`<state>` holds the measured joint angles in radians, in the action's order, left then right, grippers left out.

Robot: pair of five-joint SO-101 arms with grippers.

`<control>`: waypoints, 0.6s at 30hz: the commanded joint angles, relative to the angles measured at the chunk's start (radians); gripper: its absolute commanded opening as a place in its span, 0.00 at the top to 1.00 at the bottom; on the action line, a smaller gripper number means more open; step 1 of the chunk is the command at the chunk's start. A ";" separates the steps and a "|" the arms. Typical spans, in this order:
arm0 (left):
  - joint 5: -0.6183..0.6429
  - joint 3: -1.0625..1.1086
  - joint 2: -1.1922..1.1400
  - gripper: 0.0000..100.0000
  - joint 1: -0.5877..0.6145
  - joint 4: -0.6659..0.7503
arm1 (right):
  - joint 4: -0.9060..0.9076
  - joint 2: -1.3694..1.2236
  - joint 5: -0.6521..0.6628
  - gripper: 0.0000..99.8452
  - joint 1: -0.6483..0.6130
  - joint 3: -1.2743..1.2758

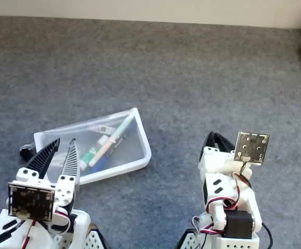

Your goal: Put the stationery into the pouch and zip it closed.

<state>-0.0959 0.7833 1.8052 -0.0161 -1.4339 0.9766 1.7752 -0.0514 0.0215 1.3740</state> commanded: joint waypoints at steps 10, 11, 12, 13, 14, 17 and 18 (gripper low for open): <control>-0.109 0.208 -0.001 0.99 -0.001 0.046 | 0.139 -0.001 0.015 0.99 -0.008 -0.005; -0.109 0.242 -0.001 0.99 -0.001 0.072 | 0.153 -0.001 0.017 0.99 -0.008 -0.005; -0.109 0.275 -0.001 0.99 -0.001 0.098 | 0.163 -0.001 0.017 0.99 -0.008 -0.001; -0.109 0.311 -0.001 0.99 -0.001 0.123 | 0.179 -0.001 0.017 0.99 -0.007 0.013; -0.109 0.352 -0.001 0.99 -0.001 0.147 | 0.183 -0.001 0.017 0.99 -0.005 0.035; -0.109 0.475 -0.001 0.99 0.005 0.227 | 0.180 -0.001 0.017 0.99 -0.008 0.107; -0.109 0.510 -0.001 0.99 0.005 0.249 | 0.180 -0.001 0.017 0.99 -0.008 0.131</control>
<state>-0.1956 1.1853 1.8036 -0.0161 -1.2912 1.1515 1.7752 -0.0453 0.0215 1.4799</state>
